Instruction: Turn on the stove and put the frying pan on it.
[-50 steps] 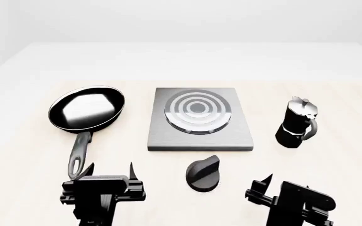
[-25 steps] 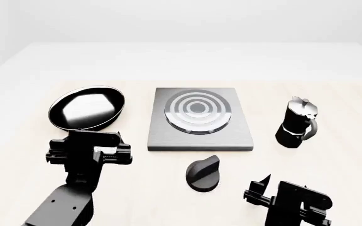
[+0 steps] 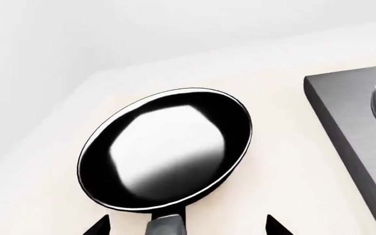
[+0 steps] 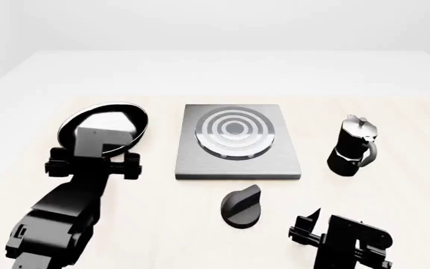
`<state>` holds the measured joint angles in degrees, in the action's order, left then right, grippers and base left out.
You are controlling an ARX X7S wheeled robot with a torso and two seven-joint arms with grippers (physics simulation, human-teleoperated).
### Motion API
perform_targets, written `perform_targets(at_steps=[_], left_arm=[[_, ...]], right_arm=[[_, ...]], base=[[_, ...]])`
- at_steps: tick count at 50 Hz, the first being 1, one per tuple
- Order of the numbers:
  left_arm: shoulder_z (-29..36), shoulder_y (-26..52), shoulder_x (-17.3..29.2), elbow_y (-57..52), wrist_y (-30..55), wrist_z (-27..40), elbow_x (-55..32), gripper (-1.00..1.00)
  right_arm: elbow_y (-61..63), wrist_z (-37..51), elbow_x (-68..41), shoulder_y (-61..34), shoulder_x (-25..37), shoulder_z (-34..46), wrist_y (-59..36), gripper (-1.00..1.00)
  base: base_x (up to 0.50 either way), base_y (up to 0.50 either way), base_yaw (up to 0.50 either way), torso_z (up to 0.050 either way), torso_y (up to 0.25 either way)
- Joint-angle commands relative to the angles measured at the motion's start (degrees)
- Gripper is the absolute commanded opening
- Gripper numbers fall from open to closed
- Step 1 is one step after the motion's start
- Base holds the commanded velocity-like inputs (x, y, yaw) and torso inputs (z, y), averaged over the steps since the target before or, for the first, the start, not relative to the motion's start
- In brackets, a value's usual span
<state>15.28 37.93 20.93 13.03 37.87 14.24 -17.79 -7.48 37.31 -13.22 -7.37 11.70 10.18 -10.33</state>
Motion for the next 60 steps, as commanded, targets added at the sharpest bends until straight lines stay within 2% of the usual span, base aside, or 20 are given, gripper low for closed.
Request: perform_targets(at_steps=[1,9,10,22,30,60], left_arm=[[-1.17,3.82,-0.81,7.20,1.68,-1.02,-1.25,1.00],[-2.07,5.21,-1.07,8.22,4.10,-0.89,-2.42,1.00],[-3.75,5.45,-1.42,8.47,4.90,-1.75,-4.41,1.00],[-2.35,7.58,-1.53,10.67,7.03,-1.68,-3.78,1.00],[-1.77,10.58,-2.18,16.24,8.97,-2.48,-3.80,1.00],[0.53,16.07,-3.43,32.29,3.64,-3.86,-0.65,1.00]], right_arm=[[-0.11,0.26,-0.14,-0.15,0.10,0.33,-0.19,1.00],[-1.42,0.14,-0.10,-0.56,0.11,0.54,0.59,1.00],[-1.00,0.27,-0.12,-0.47,0.15,0.59,0.26,1.00],[-2.02,0.15,-0.24,-0.68,0.36,0.80,0.80,1.00],[-1.28,0.53,-0.35,-0.56,0.45,1.06,0.15,1.00],[-1.98,0.92,-0.51,-1.08,0.78,1.90,0.07,1.00]], base=[[0.00,0.00,0.00,0.000,0.000],[0.00,0.00,0.00,0.000,0.000],[0.00,0.00,0.00,0.000,0.000],[0.00,0.00,0.00,0.000,0.000],[0.00,0.00,0.00,0.000,0.000],[0.00,0.00,0.00,0.000,0.000]])
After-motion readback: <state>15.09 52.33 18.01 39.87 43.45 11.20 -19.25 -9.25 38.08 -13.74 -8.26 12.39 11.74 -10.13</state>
